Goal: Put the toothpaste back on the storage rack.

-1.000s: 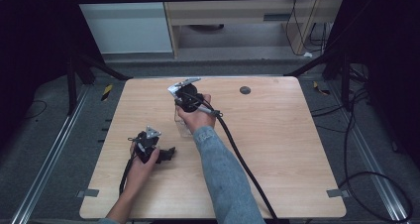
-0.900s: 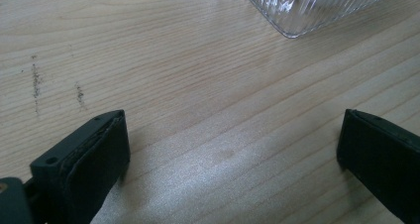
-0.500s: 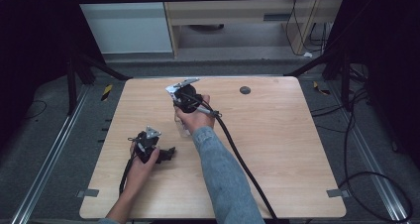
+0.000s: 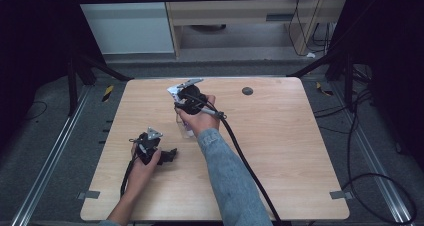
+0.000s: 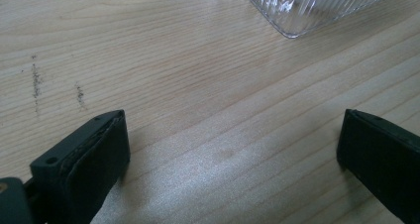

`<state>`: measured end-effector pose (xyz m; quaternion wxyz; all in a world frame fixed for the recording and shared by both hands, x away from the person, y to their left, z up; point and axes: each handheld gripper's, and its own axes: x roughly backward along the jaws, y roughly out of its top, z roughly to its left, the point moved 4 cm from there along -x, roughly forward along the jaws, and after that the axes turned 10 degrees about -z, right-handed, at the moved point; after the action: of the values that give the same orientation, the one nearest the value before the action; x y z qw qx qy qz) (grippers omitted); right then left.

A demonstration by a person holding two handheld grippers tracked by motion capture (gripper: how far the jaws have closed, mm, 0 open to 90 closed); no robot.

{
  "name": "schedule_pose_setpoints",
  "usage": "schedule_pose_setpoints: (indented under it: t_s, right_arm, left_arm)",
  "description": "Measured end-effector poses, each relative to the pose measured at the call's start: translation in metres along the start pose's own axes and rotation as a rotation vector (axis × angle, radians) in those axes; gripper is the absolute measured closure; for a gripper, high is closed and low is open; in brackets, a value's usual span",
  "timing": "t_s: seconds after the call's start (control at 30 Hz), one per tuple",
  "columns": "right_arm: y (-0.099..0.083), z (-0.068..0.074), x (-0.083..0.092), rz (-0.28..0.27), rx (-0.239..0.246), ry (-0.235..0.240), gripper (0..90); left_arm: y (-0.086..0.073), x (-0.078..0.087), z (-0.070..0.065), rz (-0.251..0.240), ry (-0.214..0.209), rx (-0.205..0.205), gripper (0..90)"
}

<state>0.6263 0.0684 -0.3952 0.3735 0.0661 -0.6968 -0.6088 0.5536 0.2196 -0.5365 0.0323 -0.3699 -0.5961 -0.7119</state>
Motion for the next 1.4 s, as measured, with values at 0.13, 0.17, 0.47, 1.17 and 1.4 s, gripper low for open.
schedule_pose_setpoints:
  t_s: [0.13,0.17,0.47,1.17,1.4]
  right_arm:
    - [0.001,-0.003,0.005,-0.012,-0.001,0.0,36.7]
    - [0.002,-0.004,0.007,-0.021,0.004,0.005,32.8]
    - [0.003,-0.012,0.022,-0.044,0.03,0.016,14.6]
    - [-0.039,-0.084,0.073,-0.039,0.033,-0.124,13.5]
    - [-0.063,-0.108,0.089,-0.004,0.027,-0.151,11.4]
  left_arm:
    - [0.0,0.0,0.0,0.0,0.0,0.0,0.0]
    - [0.0,0.0,0.0,0.0,0.0,0.0,0.0]
    - [-0.001,0.002,0.0,0.004,-0.005,-0.005,0.0]
    - [-0.001,0.001,0.0,-0.001,-0.003,-0.002,0.0]
    - [-0.001,0.001,0.0,0.002,-0.004,-0.003,0.0]
